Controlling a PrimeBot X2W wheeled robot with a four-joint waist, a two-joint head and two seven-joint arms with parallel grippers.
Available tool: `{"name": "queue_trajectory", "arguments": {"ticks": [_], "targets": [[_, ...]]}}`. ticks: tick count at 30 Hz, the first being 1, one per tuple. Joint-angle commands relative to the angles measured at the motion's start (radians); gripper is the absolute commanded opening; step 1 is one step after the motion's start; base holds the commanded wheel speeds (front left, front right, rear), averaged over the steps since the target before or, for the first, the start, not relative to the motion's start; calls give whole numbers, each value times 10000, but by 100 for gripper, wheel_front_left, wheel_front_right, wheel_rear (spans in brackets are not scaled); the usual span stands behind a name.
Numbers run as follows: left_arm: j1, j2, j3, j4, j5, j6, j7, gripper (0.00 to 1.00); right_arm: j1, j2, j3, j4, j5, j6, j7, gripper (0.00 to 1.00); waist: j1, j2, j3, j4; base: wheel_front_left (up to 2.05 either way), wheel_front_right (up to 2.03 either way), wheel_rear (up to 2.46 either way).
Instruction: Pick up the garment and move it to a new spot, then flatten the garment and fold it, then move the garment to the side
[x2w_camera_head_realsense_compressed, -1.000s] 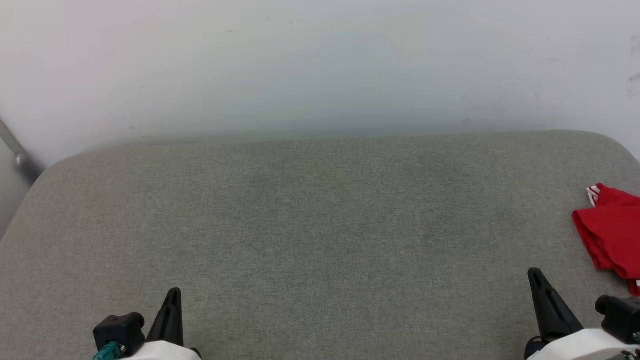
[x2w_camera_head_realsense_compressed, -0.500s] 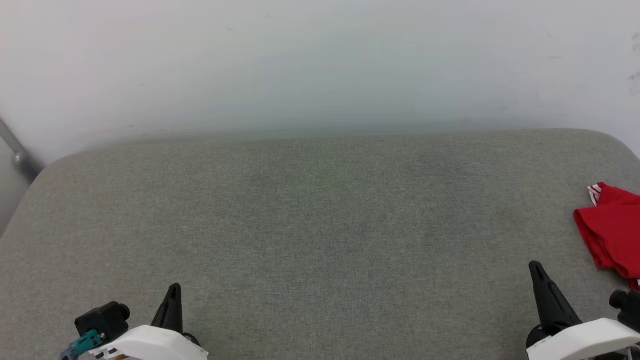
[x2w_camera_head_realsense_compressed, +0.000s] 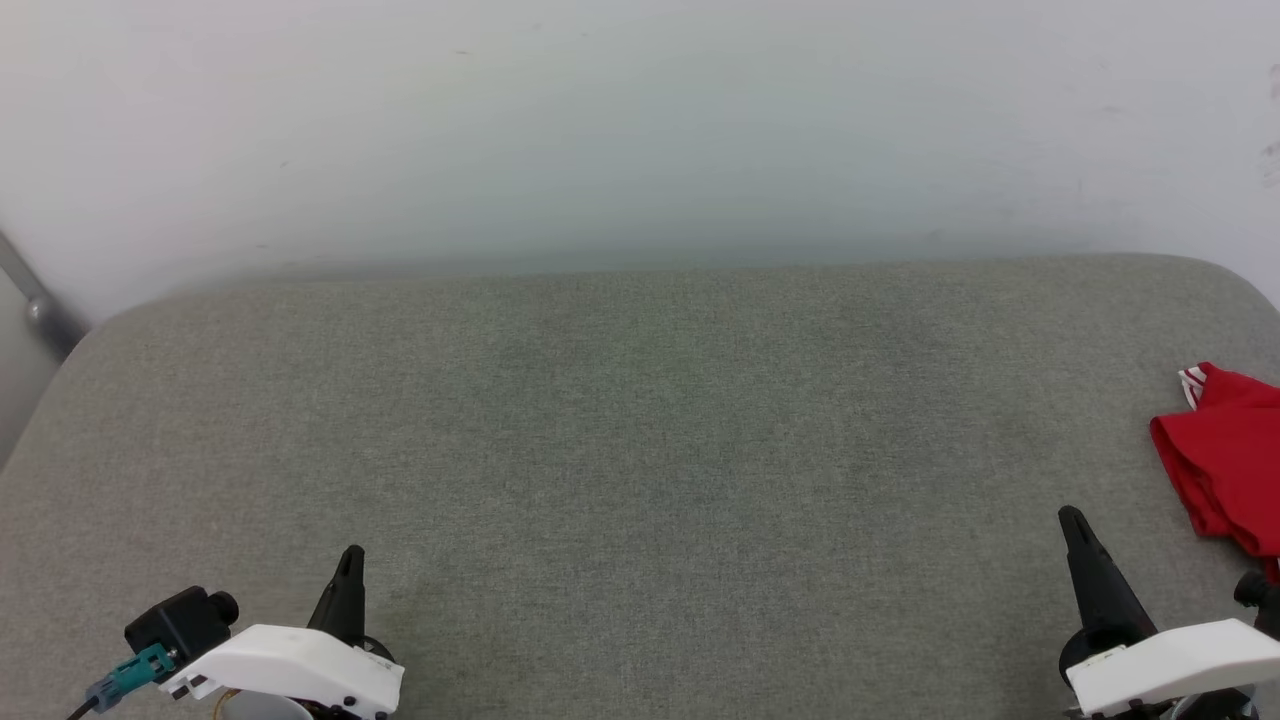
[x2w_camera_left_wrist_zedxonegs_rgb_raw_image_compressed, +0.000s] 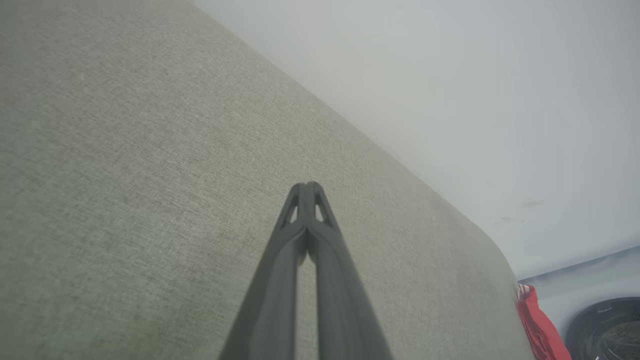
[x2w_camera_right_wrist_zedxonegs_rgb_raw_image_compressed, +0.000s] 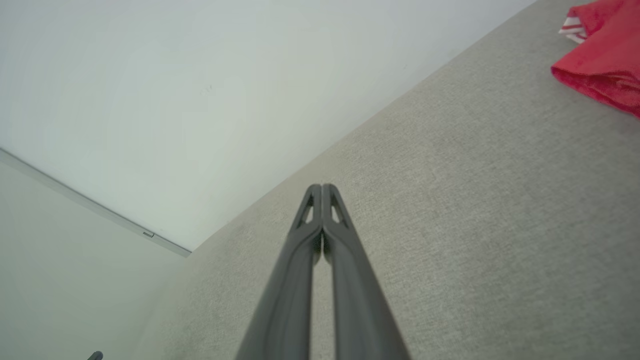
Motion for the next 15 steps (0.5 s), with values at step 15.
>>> {"name": "queue_trajectory", "arguments": {"ticks": [15], "targets": [[-467,-526,833,148,-1486,-706,471,0,-649,94,-116,268,2059,-2,179,0,-1,0,66,28,0,0,0]]}}
